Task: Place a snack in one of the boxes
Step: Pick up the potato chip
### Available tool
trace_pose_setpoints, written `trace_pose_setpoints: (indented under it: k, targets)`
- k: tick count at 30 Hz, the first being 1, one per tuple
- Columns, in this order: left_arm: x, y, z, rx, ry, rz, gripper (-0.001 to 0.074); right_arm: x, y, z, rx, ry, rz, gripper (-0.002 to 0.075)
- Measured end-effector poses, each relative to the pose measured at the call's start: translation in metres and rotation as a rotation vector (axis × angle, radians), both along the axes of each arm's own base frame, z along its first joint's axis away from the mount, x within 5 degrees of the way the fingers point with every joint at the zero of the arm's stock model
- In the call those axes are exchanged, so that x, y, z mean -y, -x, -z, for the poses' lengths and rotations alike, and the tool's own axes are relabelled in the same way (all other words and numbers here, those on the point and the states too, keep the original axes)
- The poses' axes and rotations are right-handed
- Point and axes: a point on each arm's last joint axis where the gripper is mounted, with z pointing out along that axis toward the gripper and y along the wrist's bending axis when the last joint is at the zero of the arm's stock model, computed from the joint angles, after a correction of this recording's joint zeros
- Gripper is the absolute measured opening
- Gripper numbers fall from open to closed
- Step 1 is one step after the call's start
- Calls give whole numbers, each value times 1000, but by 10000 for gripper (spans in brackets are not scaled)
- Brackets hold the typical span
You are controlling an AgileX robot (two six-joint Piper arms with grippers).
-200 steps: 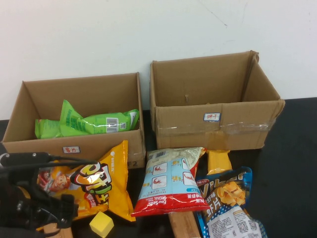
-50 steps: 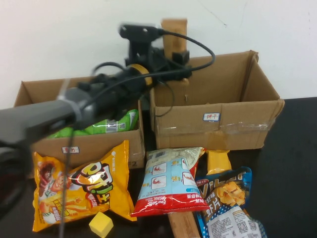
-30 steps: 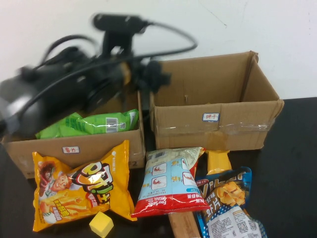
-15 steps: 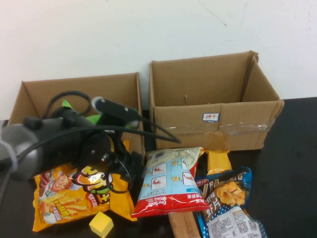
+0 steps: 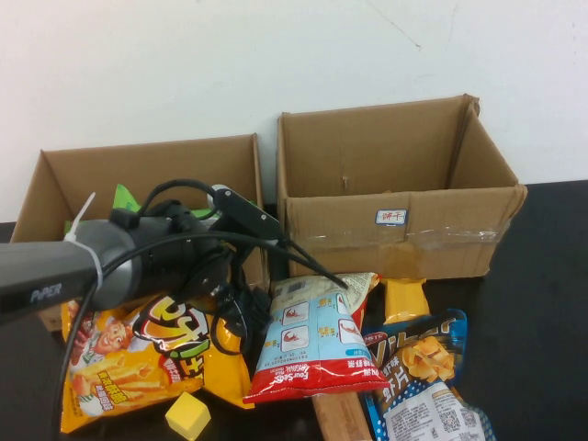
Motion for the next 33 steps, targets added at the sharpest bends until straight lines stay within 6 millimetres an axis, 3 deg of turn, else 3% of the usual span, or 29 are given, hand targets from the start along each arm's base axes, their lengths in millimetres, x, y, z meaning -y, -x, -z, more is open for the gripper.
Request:
trace_pose_setpoints:
  k: [9, 14, 20, 33]
  targets:
    - [-11, 4, -4, -89, -132, -47, 575, 0, 0, 0, 0, 0, 0, -1]
    - [-15, 9, -37, -137, -134, -128, 581, 0, 0, 0, 0, 0, 0, -1]
    - [-10, 16, -68, -174, -85, -65, 597, 0, 0, 0, 0, 0, 0, -1]
    - [-6, 14, -71, -164, -50, -30, 596, 0, 0, 0, 0, 1, 0, -1]
